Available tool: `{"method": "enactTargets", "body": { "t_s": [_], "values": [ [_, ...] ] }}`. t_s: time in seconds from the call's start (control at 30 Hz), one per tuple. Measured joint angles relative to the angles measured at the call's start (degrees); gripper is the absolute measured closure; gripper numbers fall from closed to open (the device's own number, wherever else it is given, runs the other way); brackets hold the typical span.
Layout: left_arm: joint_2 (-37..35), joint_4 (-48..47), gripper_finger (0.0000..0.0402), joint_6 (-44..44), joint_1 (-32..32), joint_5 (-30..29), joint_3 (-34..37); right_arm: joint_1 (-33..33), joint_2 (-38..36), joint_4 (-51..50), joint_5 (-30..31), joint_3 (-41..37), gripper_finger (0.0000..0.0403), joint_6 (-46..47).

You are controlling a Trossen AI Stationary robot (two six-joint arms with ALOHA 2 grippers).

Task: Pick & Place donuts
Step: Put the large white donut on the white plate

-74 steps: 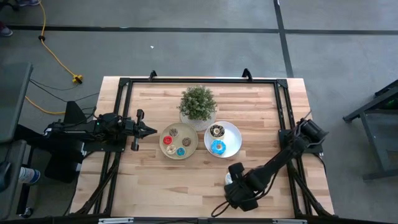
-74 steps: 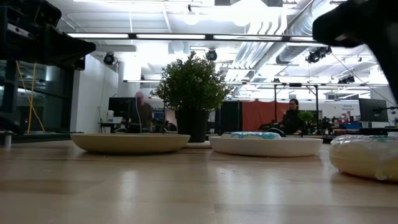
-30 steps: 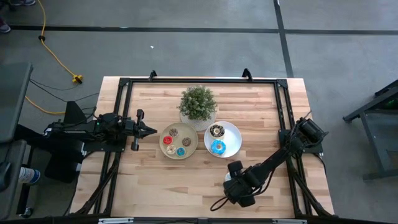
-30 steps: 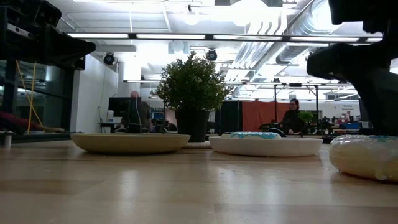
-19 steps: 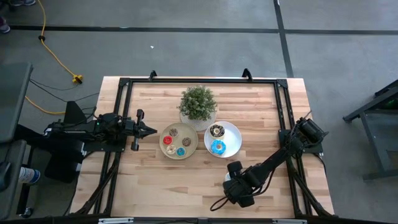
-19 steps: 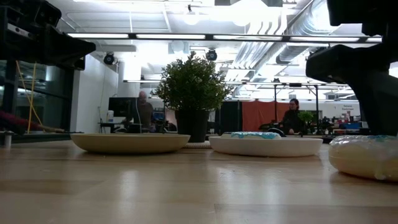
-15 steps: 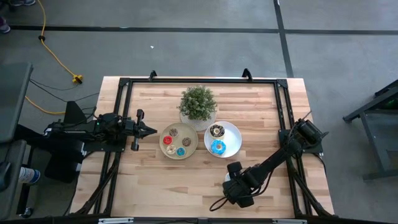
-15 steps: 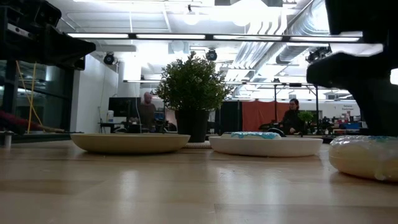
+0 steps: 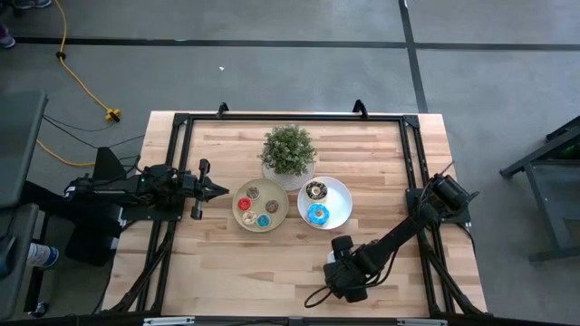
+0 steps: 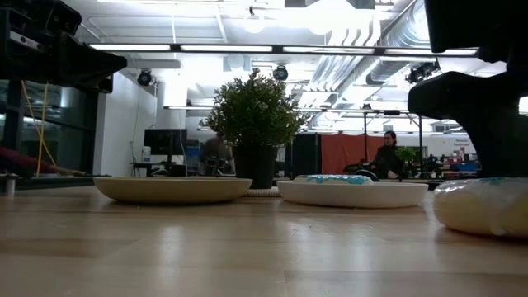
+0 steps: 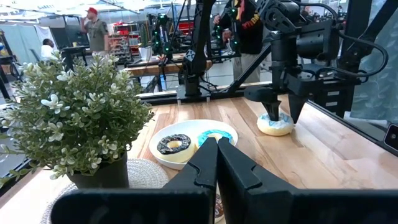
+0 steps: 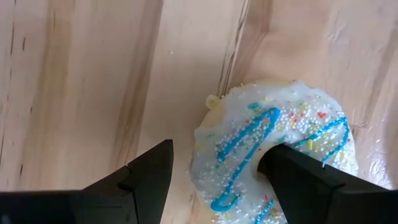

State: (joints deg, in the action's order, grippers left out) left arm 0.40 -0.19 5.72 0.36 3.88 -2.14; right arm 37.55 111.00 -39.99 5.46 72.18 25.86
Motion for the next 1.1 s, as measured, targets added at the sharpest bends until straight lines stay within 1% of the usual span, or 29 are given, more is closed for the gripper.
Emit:
{"method": "enactTargets", "body": {
  "t_s": [0.3,0.77,0.97,1.1],
  "values": [
    [-0.01,-0.01,0.0401,-0.01,-0.01,0.0,-0.01,-0.01,0.01,0.07,0.6,0.0,0.0164,1.53],
    [0.0,-0.02,0.0401,-0.02,-0.02,0.02,0.0,-0.01,0.04,0.09,0.19,0.0,0.0249,2.52],
    [-0.01,0.0,0.0401,0.0,-0.02,0.0,-0.02,-0.01,0.04,0.24,0.17,0.0,0.0268,2.46],
    [-0.01,-0.01,0.0401,-0.02,-0.01,0.0,-0.02,-0.01,0.07,0.24,0.02,0.0,0.0269,2.55]
  ]
}}
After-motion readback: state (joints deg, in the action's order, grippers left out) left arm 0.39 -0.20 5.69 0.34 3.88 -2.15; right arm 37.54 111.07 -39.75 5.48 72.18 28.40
